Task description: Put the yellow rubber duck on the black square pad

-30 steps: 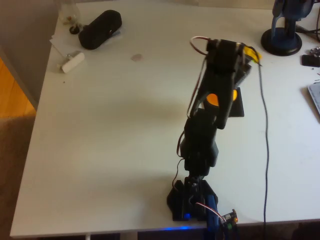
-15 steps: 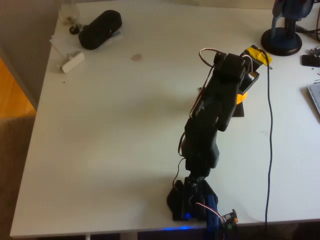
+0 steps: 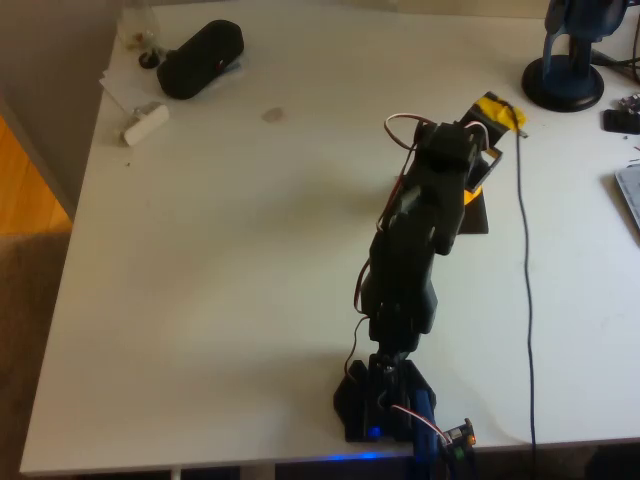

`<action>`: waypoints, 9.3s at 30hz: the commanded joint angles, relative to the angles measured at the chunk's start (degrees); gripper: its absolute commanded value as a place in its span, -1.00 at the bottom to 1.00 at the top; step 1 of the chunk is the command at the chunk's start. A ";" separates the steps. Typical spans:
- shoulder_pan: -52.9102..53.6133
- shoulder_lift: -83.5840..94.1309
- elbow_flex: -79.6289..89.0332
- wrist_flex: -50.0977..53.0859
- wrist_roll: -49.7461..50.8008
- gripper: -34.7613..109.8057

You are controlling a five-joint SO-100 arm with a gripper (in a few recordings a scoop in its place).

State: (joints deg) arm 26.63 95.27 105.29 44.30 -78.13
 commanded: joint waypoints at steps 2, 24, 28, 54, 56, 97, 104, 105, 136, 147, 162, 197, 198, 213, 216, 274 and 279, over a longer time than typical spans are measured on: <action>-0.70 1.05 0.88 -1.32 -0.79 -0.28; -0.53 -0.26 4.13 -1.32 -1.32 -0.27; -0.62 -0.26 4.13 -1.32 -1.32 -0.27; -0.18 7.73 7.03 -0.44 -1.14 -0.02; -0.18 11.25 8.35 -0.35 -1.14 -0.02; -20.83 44.65 23.91 -1.23 52.12 -0.36; -20.83 44.74 24.08 -1.32 67.41 -0.36; -20.92 44.74 24.26 -1.32 68.91 -0.36; -24.43 97.21 65.39 -0.35 72.77 -0.36; -23.91 97.21 68.82 -0.44 72.95 -0.36; -24.17 97.21 68.91 -0.44 73.39 -0.36; -24.35 97.21 68.99 -0.44 73.12 -0.36; -24.35 97.21 68.99 -0.44 73.12 -0.36; -24.35 97.21 68.99 -0.44 73.12 -0.36; -24.35 97.21 68.99 -0.44 73.12 -0.36; -24.35 97.21 68.99 -0.44 73.12 -0.36; -24.35 97.21 68.99 -0.44 73.12 -0.36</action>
State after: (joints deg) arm 2.72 191.25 173.94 43.33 -4.39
